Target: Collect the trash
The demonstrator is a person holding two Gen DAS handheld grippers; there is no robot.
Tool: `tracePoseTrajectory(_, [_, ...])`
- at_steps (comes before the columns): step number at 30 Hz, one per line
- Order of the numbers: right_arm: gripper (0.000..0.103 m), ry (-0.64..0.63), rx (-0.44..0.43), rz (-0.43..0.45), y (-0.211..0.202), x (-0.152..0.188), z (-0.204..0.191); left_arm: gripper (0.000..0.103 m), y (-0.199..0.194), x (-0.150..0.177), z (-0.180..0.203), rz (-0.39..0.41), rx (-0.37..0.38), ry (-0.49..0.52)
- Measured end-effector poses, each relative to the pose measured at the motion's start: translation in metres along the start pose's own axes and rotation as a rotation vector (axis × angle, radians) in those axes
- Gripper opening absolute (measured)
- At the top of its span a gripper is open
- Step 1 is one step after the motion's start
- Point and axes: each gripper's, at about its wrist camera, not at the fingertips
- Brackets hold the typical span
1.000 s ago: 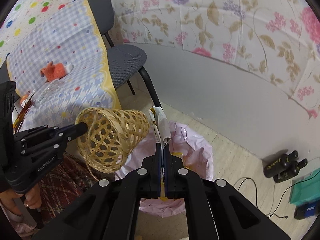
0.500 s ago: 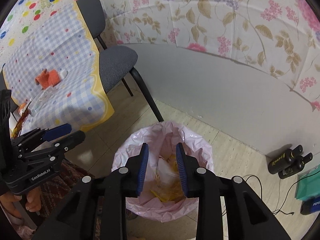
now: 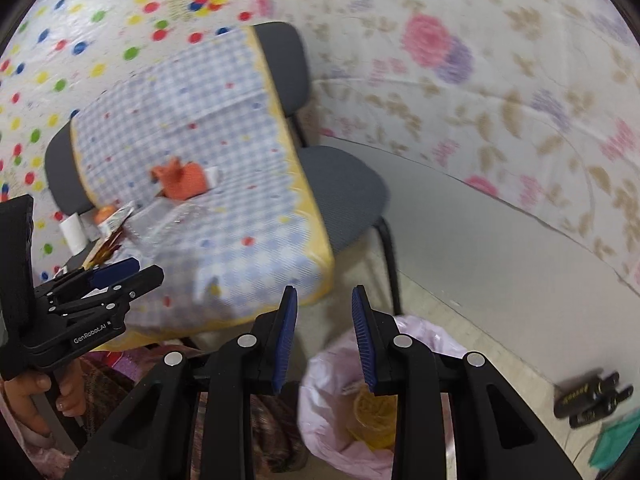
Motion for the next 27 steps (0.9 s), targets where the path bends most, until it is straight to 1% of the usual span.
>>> tracePoseTrajectory(2, [0.030,-0.044,-0.025,0.005,0.005,-0.013,-0.026,0.052,-0.014,0.000,-0.023,0.020,-0.060,-0.036])
tracePoseTrajectory(4, [0.030,-0.071,-0.071,0.002,0.009,-0.023,-0.048,0.053,-0.024,-0.001,-0.042,0.032,-0.109,-0.063])
tracePoseTrajectory(5, [0.030,-0.096,-0.098,0.001,0.012,-0.031,-0.063,0.053,-0.032,-0.002,-0.056,0.039,-0.145,-0.082])
tracePoseTrajectory(8, [0.030,-0.162,-0.139,0.012,0.017,-0.051,-0.102,0.055,-0.049,-0.003,-0.084,0.064,-0.240,-0.114])
tracePoseTrajectory(9, [0.030,-0.174,-0.153,0.013,0.018,-0.055,-0.112,0.057,-0.056,-0.003,-0.097,0.073,-0.273,-0.134])
tracePoseTrajectory(11, [0.031,-0.200,-0.189,0.014,0.022,-0.064,-0.134,0.059,-0.066,0.000,-0.117,0.085,-0.314,-0.166])
tracePoseTrajectory(12, [0.035,-0.218,-0.210,0.014,0.027,-0.070,-0.148,0.062,-0.071,0.002,-0.129,0.090,-0.341,-0.183])
tracePoseTrajectory(13, [0.037,-0.228,-0.221,0.013,0.031,-0.073,-0.157,0.069,-0.073,0.006,-0.138,0.091,-0.364,-0.191])
tracePoseTrajectory(14, [0.041,-0.236,-0.234,0.012,0.034,-0.074,-0.165,0.072,-0.075,0.009,-0.148,0.086,-0.388,-0.198])
tracePoseTrajectory(16, [0.043,-0.255,-0.277,0.004,0.045,-0.079,-0.189,0.080,-0.071,0.015,-0.169,0.069,-0.427,-0.218])
tracePoseTrajectory(18, [0.046,-0.269,-0.297,-0.007,0.054,-0.081,-0.208,0.086,-0.064,0.021,-0.184,0.048,-0.454,-0.236])
tracePoseTrajectory(20, [0.047,-0.288,-0.320,-0.018,0.064,-0.084,-0.228,0.087,-0.053,0.026,-0.196,0.022,-0.479,-0.243])
tracePoseTrajectory(22, [0.047,-0.302,-0.330,-0.020,0.071,-0.086,-0.244,0.087,-0.043,0.027,-0.200,0.003,-0.484,-0.233])
tracePoseTrajectory(27, [0.048,-0.330,-0.325,-0.043,0.092,-0.093,-0.267,0.087,-0.013,0.025,-0.211,-0.035,-0.540,-0.176])
Point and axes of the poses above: each gripper's, at about its wrist camera, not at the fingertips, and y roughly the way its jaws point, z to its right, x to its underside, and after that the axes turned 10 degrees about x, right-handed
